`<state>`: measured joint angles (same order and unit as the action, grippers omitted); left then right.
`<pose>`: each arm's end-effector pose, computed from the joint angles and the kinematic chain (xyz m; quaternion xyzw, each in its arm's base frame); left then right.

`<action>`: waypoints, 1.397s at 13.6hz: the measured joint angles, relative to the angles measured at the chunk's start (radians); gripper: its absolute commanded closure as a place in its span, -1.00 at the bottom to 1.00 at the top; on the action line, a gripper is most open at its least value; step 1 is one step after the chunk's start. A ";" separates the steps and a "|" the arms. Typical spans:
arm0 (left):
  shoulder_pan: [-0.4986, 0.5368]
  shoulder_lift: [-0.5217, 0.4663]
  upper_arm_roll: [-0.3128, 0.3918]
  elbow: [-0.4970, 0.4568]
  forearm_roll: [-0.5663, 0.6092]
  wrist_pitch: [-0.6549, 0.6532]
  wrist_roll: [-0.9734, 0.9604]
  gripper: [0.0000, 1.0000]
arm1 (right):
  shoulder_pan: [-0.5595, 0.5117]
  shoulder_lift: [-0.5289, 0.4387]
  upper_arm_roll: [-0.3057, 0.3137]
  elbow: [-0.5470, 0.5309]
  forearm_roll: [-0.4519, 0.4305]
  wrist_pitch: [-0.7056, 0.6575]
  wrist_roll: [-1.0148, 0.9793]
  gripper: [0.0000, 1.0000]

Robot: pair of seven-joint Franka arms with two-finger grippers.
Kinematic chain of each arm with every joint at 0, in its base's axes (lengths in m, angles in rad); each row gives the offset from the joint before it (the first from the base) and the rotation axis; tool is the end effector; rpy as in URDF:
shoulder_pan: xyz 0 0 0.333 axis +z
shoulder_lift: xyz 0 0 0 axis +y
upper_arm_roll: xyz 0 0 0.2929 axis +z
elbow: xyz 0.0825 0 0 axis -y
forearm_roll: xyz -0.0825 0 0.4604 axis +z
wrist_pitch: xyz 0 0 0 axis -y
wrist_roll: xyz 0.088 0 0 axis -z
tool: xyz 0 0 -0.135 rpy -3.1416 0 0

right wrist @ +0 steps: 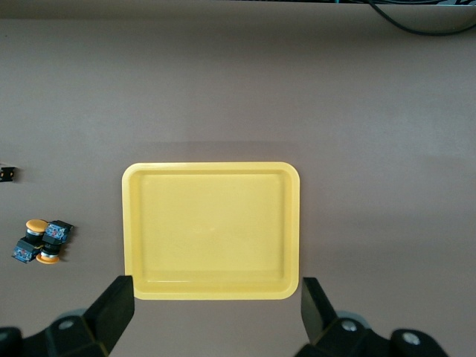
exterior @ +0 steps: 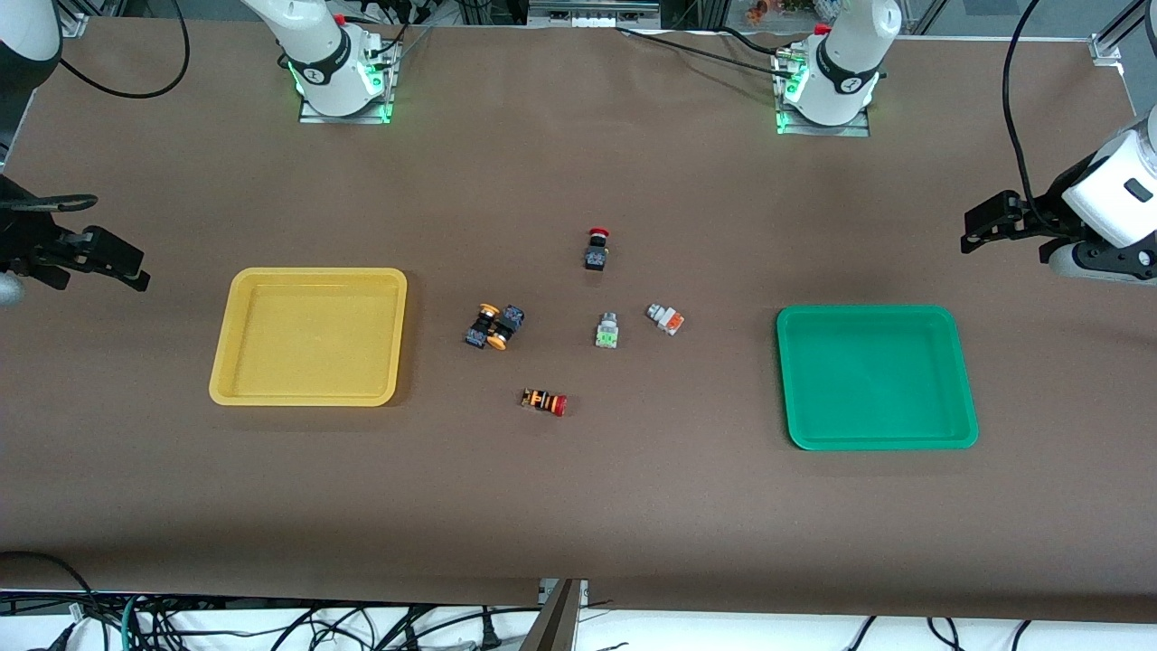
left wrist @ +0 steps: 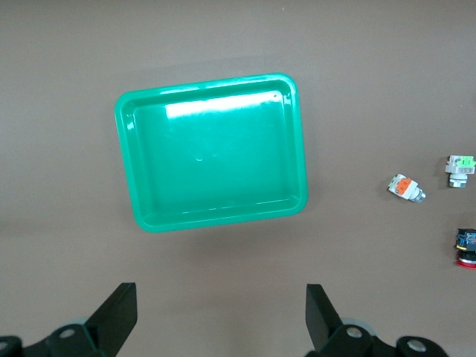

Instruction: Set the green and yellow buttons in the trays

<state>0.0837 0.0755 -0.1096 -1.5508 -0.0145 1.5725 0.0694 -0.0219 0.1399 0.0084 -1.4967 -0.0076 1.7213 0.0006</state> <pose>0.6489 -0.0169 0.5365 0.9985 -0.0474 -0.0264 0.0120 0.6864 -0.0105 0.5365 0.9991 -0.0067 0.0423 0.0035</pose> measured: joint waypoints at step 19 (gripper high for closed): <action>-0.018 0.082 -0.003 -0.002 0.001 -0.013 0.007 -1.00 | 0.404 0.346 0.007 -0.014 -0.046 0.242 0.556 -0.99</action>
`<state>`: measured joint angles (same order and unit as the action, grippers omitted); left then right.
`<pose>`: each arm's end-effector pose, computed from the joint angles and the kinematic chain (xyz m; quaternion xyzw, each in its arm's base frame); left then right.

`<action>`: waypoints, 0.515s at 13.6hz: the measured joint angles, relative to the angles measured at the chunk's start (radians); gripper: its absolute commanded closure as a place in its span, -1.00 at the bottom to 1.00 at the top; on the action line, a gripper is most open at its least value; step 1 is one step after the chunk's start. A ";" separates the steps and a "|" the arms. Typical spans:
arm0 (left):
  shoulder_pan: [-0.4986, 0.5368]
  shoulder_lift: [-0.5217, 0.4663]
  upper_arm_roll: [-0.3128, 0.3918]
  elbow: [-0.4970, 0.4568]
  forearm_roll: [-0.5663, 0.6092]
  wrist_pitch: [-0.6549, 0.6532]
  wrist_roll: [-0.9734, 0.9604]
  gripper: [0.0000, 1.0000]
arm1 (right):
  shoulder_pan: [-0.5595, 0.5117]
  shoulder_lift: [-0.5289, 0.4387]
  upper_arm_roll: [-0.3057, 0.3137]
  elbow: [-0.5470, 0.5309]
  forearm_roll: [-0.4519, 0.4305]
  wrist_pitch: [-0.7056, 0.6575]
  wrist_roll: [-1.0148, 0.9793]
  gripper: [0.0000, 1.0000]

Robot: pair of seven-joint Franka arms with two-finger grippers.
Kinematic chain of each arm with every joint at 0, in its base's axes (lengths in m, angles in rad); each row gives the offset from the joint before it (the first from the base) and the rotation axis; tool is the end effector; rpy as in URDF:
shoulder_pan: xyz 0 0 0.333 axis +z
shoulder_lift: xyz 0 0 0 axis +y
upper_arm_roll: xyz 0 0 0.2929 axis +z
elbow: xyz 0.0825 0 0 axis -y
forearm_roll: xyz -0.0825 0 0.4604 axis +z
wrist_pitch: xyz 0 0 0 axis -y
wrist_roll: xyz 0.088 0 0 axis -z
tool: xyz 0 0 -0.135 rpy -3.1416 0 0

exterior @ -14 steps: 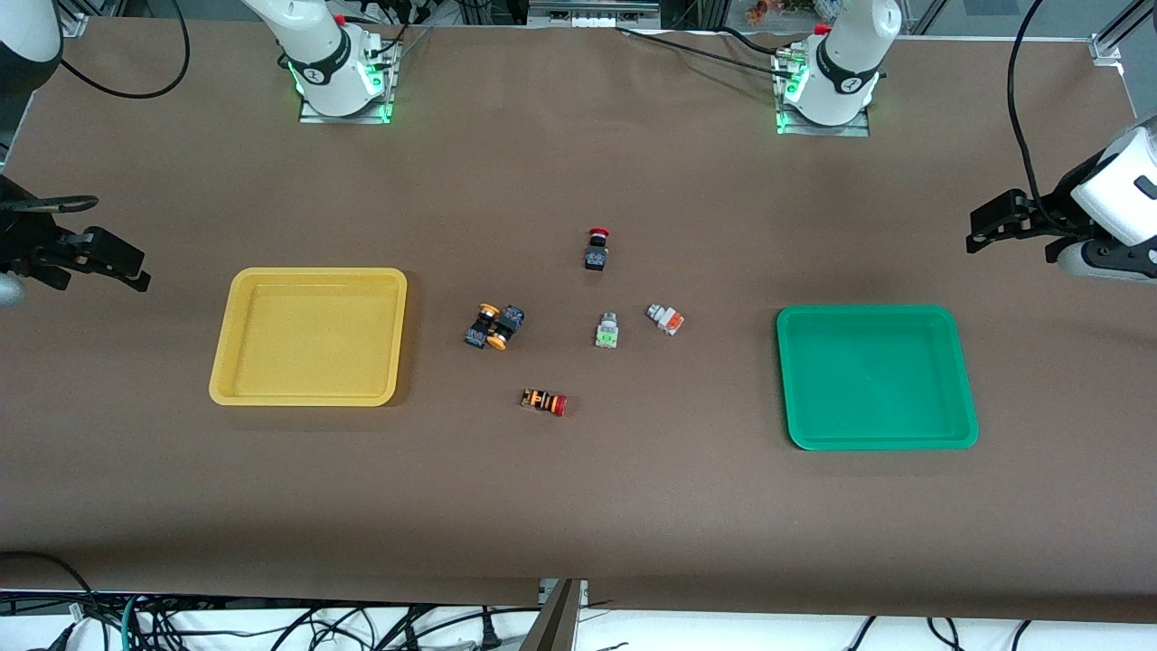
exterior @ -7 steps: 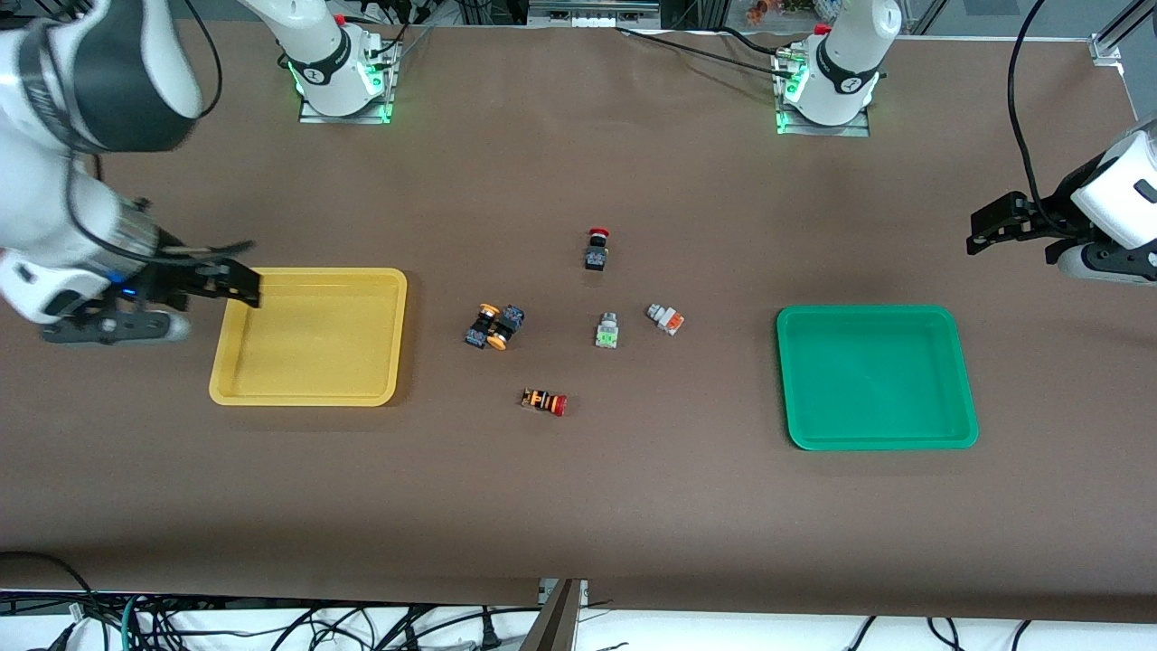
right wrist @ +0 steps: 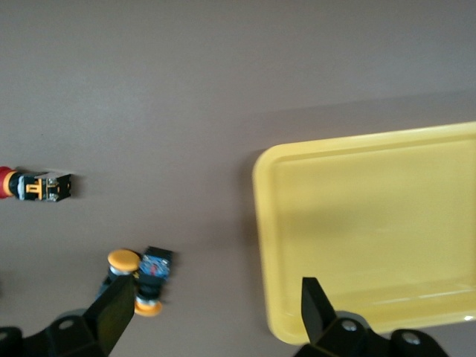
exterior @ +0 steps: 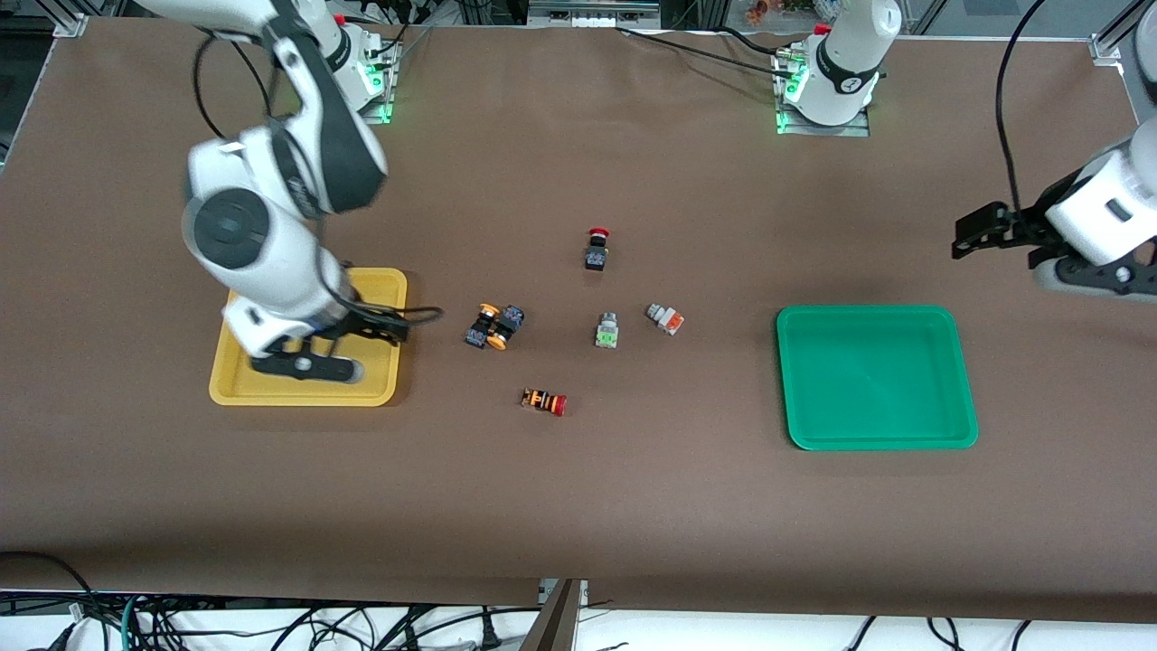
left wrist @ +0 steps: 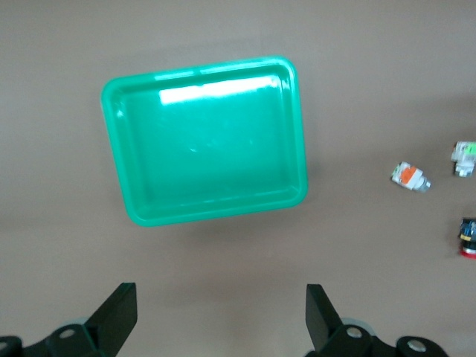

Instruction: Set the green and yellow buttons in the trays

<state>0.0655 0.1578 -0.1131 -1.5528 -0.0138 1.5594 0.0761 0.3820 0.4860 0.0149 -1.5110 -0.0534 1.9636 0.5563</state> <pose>0.6608 -0.0298 0.4808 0.9952 -0.0612 -0.0748 0.0169 0.6908 0.2831 0.3005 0.9972 -0.0698 -0.0052 0.0263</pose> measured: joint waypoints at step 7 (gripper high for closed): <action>-0.071 0.309 -0.010 0.039 -0.009 0.147 -0.122 -1.00 | 0.079 0.144 -0.001 0.002 -0.001 0.124 0.232 -0.98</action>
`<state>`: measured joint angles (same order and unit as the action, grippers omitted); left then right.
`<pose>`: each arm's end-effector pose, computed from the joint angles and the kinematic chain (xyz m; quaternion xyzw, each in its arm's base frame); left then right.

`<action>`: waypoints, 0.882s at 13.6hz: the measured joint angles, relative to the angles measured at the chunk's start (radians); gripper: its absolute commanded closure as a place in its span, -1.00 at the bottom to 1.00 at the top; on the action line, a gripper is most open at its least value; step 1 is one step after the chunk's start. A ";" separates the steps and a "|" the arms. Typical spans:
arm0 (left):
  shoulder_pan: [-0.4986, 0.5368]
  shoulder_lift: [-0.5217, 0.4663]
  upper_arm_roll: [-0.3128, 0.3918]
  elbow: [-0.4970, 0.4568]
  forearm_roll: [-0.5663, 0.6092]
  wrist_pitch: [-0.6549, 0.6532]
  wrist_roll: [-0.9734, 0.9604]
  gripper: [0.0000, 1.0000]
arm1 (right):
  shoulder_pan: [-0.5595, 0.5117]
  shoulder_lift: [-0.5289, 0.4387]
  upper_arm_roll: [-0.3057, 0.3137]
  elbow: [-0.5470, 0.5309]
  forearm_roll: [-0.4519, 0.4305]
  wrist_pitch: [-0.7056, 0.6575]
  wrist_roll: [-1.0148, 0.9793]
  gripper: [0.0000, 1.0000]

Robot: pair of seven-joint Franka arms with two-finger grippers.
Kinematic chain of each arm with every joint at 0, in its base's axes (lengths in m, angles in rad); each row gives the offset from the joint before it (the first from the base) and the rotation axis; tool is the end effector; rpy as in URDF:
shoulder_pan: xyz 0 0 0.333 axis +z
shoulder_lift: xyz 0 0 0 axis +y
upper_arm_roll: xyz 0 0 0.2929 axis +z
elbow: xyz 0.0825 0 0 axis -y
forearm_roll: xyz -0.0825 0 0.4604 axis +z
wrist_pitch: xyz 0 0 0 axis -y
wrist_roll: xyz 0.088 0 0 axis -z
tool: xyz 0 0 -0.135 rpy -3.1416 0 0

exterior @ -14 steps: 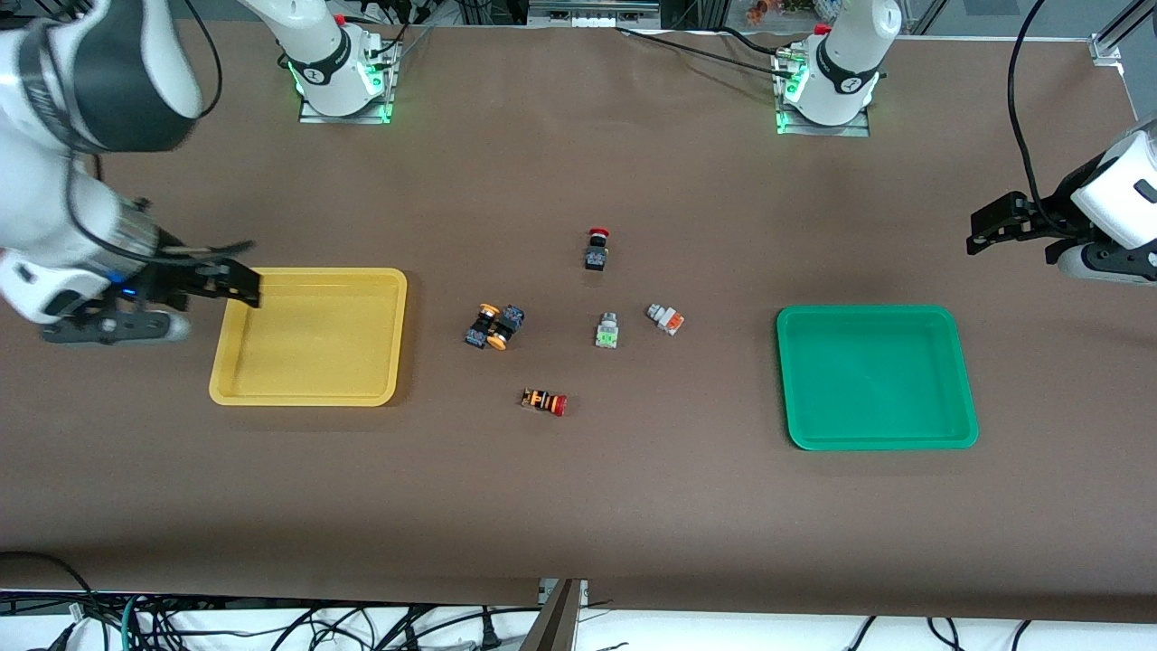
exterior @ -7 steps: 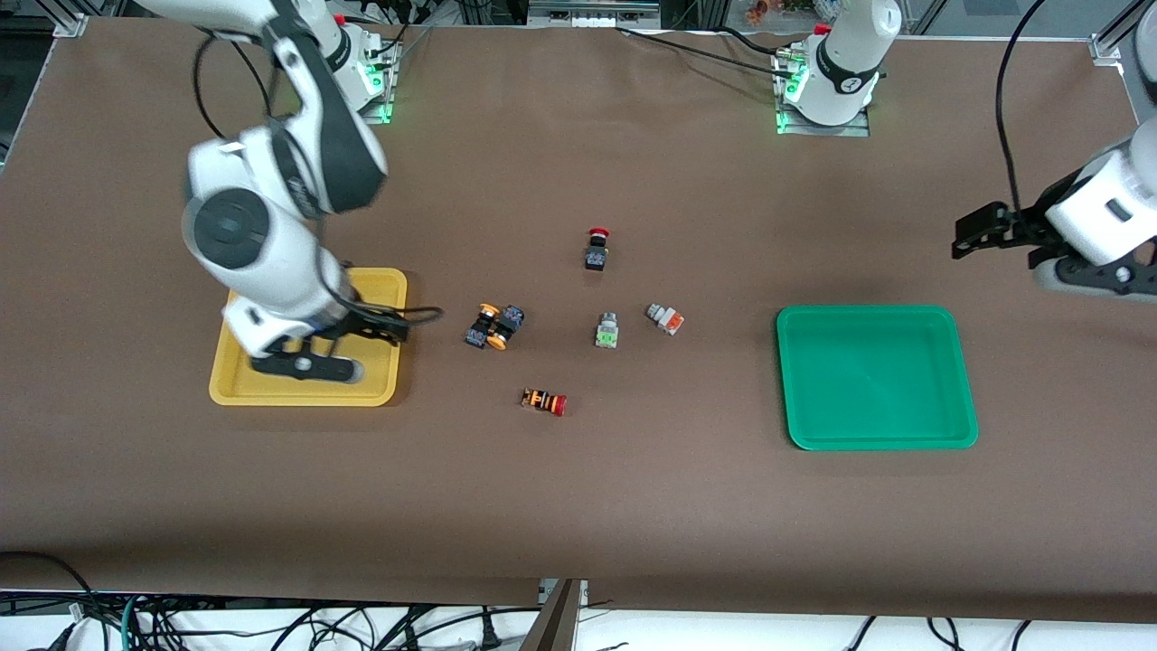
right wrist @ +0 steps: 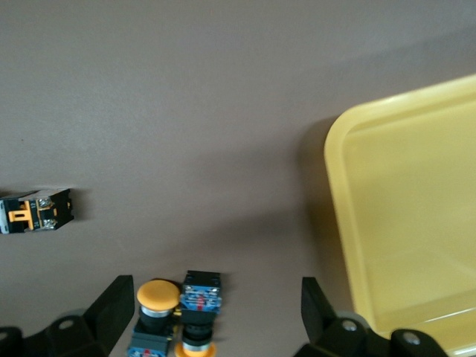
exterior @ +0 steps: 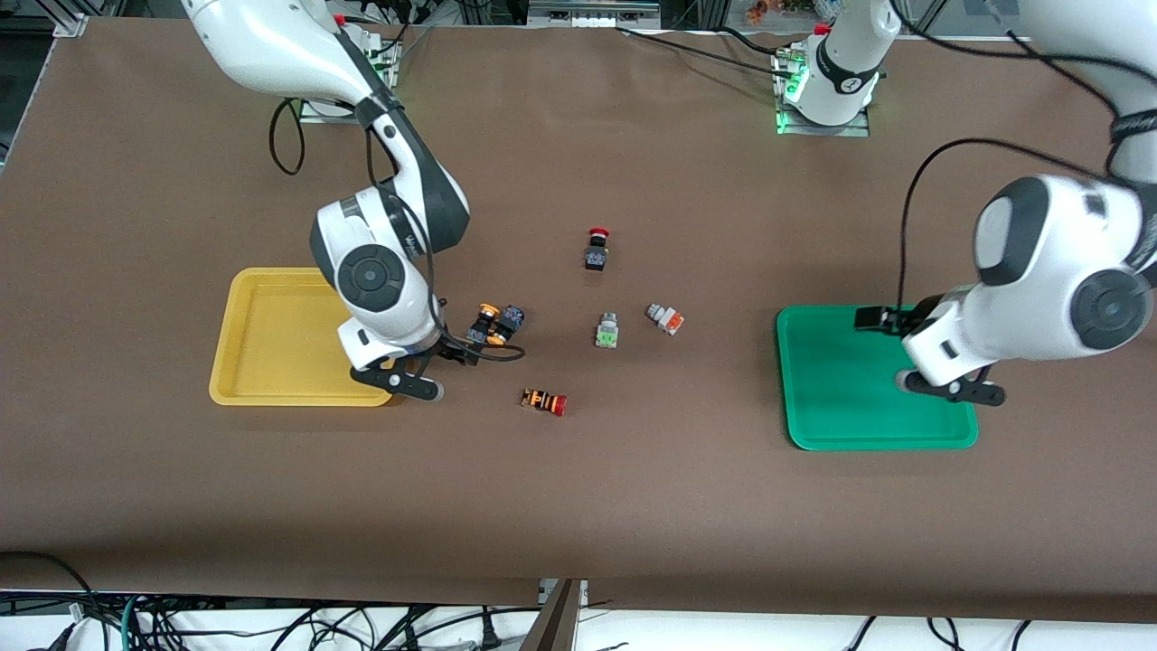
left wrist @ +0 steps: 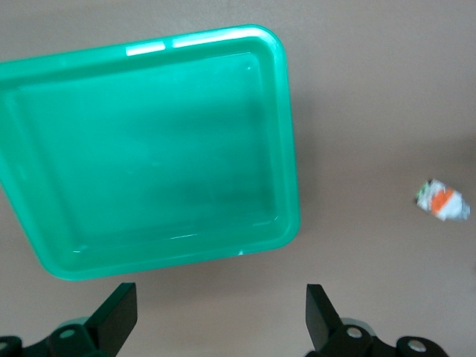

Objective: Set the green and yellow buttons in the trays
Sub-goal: 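Grasp a yellow-capped button with the right gripper while the left gripper grasps the orange-white button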

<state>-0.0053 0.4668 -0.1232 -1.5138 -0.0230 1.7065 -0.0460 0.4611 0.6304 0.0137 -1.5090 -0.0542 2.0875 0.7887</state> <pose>0.7037 -0.0863 0.2983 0.9895 -0.0350 -0.1378 0.0275 0.6716 0.3397 0.2033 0.9891 -0.1436 -0.0096 0.0307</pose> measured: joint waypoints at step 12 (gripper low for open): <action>-0.367 0.198 -0.010 -0.108 -0.108 0.425 -1.086 -1.00 | 0.026 0.090 0.000 -0.057 0.037 0.165 0.250 -0.97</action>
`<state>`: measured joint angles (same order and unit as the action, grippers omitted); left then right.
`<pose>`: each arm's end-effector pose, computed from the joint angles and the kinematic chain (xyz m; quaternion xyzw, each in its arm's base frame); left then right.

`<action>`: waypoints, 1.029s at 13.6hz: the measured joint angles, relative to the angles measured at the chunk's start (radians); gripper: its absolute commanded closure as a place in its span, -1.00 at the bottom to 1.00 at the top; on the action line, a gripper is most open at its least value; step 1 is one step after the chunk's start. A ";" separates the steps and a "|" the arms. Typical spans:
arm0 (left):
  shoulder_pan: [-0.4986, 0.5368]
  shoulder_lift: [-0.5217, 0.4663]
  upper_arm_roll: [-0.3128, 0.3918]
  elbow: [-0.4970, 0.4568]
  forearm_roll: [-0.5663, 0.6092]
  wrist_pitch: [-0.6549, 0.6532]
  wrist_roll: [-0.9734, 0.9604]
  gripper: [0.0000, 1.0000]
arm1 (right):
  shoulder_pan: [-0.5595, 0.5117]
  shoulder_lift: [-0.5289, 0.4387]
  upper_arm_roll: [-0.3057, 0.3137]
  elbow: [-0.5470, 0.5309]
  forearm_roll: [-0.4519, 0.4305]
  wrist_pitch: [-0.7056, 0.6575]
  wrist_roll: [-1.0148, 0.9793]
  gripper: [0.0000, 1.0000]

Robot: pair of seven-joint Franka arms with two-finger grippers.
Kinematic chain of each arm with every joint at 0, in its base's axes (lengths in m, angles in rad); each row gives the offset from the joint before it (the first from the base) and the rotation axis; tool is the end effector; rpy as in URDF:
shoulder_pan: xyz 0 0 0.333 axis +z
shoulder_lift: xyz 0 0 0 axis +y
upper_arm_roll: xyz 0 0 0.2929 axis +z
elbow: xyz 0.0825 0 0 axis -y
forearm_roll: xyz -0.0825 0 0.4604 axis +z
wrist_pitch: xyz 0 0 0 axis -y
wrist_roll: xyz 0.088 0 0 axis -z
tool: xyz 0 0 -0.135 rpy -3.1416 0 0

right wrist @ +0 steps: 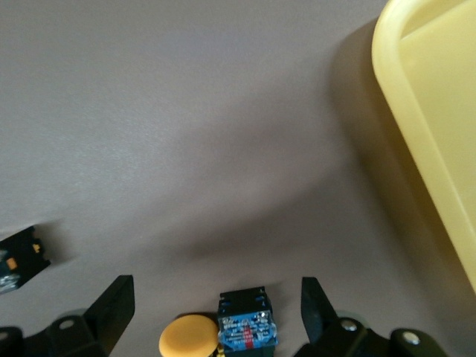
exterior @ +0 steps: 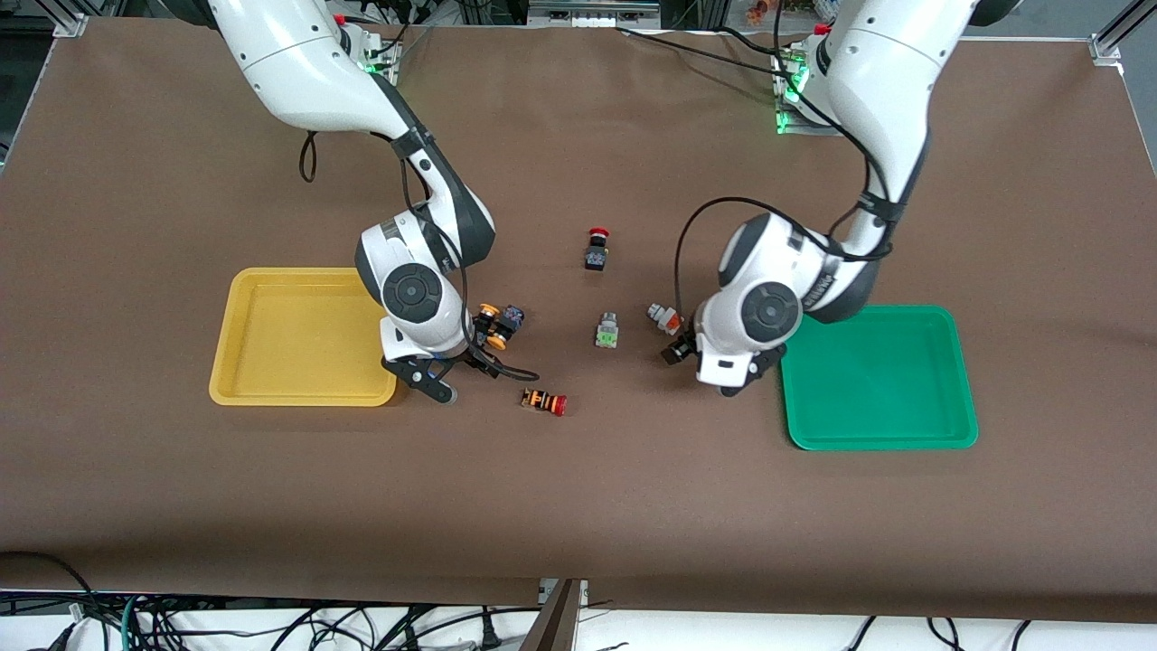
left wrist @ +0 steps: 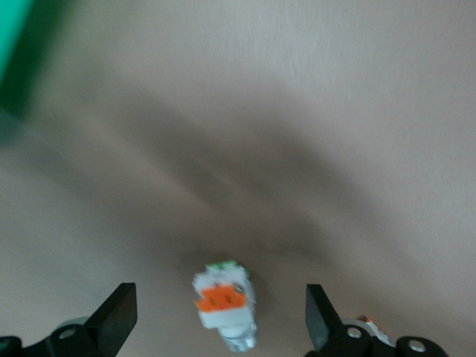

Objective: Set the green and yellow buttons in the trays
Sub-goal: 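Grasp a yellow-capped button with the right gripper while the left gripper grasps the orange-white button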

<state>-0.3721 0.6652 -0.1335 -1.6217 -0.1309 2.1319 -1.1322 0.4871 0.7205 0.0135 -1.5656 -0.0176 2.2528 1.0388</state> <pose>0.6229 -0.3510 0.1305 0.9278 0.3529 -0.1205 0.0096 0.6502 0.3541 0.1212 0.9649 -0.2619 -0.0104 0.0132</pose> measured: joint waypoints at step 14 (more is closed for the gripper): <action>-0.064 -0.054 0.001 -0.260 0.000 0.302 -0.071 0.10 | 0.042 -0.002 0.008 -0.151 0.008 0.177 0.113 -0.35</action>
<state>-0.4357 0.6115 -0.1329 -1.8821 -0.1309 2.4340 -1.2032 0.5292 0.7189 0.0216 -1.7169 -0.0091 2.4300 1.1520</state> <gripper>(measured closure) 0.286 0.198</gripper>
